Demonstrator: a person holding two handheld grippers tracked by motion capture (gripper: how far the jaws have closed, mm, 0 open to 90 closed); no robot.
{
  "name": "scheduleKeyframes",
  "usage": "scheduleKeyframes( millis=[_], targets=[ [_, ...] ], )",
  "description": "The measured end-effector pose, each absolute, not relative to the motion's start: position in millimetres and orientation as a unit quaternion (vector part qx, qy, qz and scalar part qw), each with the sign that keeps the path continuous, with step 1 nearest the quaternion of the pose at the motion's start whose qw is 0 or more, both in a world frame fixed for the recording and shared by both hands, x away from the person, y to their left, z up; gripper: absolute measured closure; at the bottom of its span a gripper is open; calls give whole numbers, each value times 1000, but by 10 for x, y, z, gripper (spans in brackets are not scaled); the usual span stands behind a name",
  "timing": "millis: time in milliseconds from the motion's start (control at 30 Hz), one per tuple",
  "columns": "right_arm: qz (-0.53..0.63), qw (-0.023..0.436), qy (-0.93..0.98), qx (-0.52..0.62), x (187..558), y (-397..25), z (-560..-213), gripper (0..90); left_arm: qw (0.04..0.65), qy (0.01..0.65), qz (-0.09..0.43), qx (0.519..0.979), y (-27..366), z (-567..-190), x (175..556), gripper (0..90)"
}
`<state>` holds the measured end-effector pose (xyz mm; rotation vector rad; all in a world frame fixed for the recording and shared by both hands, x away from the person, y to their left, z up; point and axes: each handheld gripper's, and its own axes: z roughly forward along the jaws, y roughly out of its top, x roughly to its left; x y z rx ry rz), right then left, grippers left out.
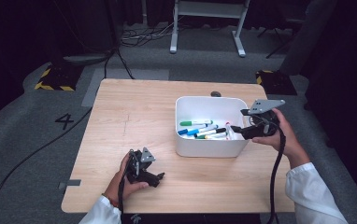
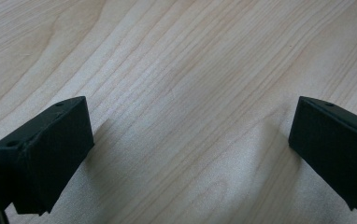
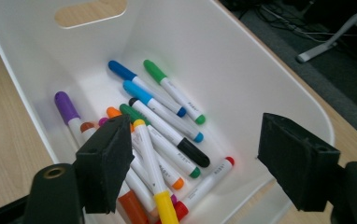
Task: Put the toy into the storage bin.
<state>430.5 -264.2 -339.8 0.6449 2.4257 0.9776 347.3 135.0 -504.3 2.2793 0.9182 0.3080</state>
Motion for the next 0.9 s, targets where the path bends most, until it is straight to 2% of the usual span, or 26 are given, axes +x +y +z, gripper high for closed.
scheduleKeyframes(
  millis=[133, 233, 900],
  targets=[
    [362, 231, 870, 243, 4247, -2712, -3359, 251, 326, 350, 117, 870, 1349, -5043, 3473, 0],
    [366, 258, 856, 260, 4138, -2790, -3323, 251, 326, 350, 118, 870, 1348, -5043, 3475, 0],
    [391, 273, 840, 260, 3627, -3002, -3578, 250, 326, 352, 119, 870, 1347, -5042, 3473, 0]
  ],
)
